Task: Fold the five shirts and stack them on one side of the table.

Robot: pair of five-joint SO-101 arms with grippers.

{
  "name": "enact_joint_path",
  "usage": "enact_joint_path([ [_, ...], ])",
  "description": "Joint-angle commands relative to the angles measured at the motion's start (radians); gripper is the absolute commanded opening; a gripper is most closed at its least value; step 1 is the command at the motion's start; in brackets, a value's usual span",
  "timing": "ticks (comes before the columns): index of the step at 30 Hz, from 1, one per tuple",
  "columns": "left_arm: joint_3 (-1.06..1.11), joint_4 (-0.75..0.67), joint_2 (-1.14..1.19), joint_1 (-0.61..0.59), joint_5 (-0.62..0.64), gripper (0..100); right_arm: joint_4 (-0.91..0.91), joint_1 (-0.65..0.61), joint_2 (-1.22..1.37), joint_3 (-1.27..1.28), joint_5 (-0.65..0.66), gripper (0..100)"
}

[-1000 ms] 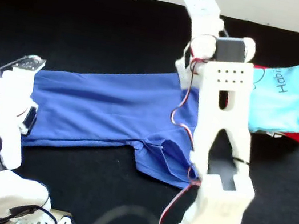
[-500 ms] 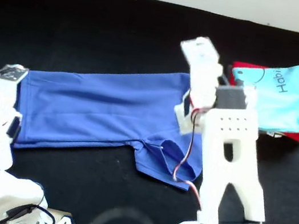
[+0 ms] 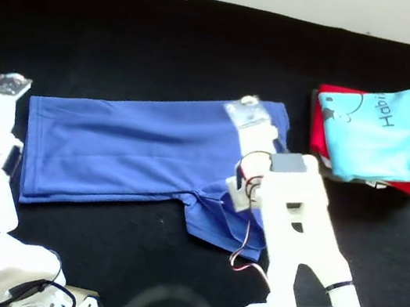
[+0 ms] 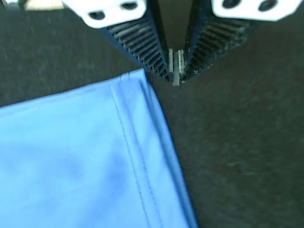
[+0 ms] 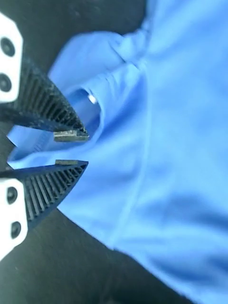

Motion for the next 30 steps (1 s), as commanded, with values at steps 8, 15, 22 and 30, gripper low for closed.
enact_joint_path([
  [8,-0.185,0.149,-0.028,0.116,0.143,1,-0.189,0.016,0.081,0.12,0.006,7.6],
  [15,0.004,0.023,-0.028,0.24,0.175,1,-0.041,-0.137,0.018,0.124,0.005,7.6],
  [22,0.214,-0.133,-0.028,0.243,0.172,1,-0.041,-0.168,-0.09,0.191,0.005,7.6],
  [30,0.289,-0.245,-0.028,0.163,0.074,1,-0.203,-0.182,-0.073,0.229,-0.005,7.6],
])
